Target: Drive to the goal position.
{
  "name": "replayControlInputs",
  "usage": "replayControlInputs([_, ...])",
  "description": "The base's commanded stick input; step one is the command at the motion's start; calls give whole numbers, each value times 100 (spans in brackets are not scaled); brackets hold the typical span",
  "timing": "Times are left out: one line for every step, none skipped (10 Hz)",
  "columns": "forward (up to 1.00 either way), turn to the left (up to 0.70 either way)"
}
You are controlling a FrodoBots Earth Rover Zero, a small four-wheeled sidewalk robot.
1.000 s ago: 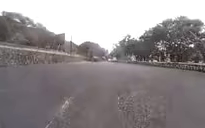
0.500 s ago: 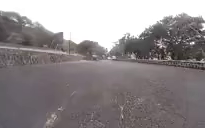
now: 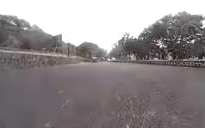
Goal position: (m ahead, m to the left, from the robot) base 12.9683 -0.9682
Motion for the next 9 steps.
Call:
replayControlInputs([70, 0])
replayControlInputs([70, 0])
replayControlInputs([70, 0])
replayControlInputs([70, 0])
replayControlInputs([70, 0])
replayControlInputs([70, 0])
replayControlInputs([70, 0])
replayControlInputs([70, 0])
replayControlInputs([70, 0])
